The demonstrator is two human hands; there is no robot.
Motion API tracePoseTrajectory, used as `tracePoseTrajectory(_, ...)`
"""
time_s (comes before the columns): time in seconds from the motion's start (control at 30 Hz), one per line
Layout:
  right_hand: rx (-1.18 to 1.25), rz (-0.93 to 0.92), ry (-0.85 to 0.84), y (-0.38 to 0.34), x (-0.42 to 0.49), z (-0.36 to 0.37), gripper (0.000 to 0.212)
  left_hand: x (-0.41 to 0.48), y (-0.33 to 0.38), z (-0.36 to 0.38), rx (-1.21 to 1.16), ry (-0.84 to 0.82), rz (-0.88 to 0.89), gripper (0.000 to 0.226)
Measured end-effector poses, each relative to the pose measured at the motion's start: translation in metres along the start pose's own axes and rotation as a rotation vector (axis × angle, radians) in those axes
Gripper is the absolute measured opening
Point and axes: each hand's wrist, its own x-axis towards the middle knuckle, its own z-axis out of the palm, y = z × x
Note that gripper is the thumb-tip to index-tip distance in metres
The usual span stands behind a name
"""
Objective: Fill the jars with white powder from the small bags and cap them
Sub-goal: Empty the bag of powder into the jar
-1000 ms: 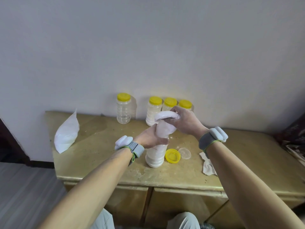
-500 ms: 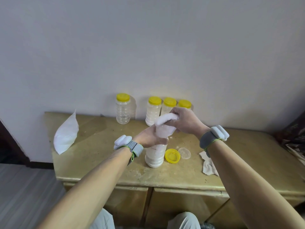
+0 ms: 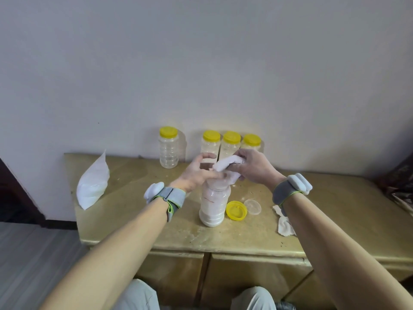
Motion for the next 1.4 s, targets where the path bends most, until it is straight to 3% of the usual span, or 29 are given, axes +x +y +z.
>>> tracePoseTrajectory(0.1,0.009,0.014,-0.004,0.001,-0.001,0.001,0.012,-0.001,0.005,-0.008,-0.007,0.136,0.097,0.027)
tracePoseTrajectory(0.17,0.026,0.034,0.001,0.002,-0.001,0.001,0.015,-0.001,0.006,-0.012,0.076,0.168,0.126,0.015)
tracePoseTrajectory(0.3,0.042,0.038,0.009,-0.002,-0.004,0.003,0.015,-0.005,0.003,-0.017,0.249,0.083,0.122,0.026)
tracePoseTrajectory(0.37,0.048,0.029,-0.003,-0.006,-0.006,0.003,0.015,-0.008,0.005,-0.018,0.314,0.093,0.127,0.017)
tracePoseTrajectory(0.47,0.034,0.023,-0.010,-0.005,-0.007,0.001,0.016,-0.013,0.015,-0.020,0.210,0.176,0.145,0.010)
tracePoseTrajectory(0.7,-0.059,0.022,-0.028,0.000,-0.010,0.002,0.022,-0.021,0.021,-0.016,0.056,0.112,-0.015,0.010)
tracePoseTrajectory(0.8,-0.079,0.025,-0.084,-0.002,-0.010,0.005,0.021,-0.018,0.021,-0.014,0.152,0.143,-0.041,0.014)
tracePoseTrajectory(0.9,-0.040,0.017,0.010,0.000,-0.008,0.001,0.022,-0.016,0.026,-0.014,0.095,0.176,-0.037,0.014)
tracePoseTrajectory(1.03,-0.057,0.010,-0.040,0.003,-0.009,0.000,0.021,-0.017,0.026,-0.013,0.187,0.171,-0.001,0.014)
tracePoseTrajectory(1.13,-0.003,0.035,-0.001,0.009,-0.008,0.002,0.021,-0.019,0.025,-0.013,0.077,0.246,0.040,0.020)
tracePoseTrajectory(1.4,0.018,0.063,0.058,0.013,-0.011,0.005,0.017,-0.012,0.016,-0.016,0.009,0.279,-0.009,0.010)
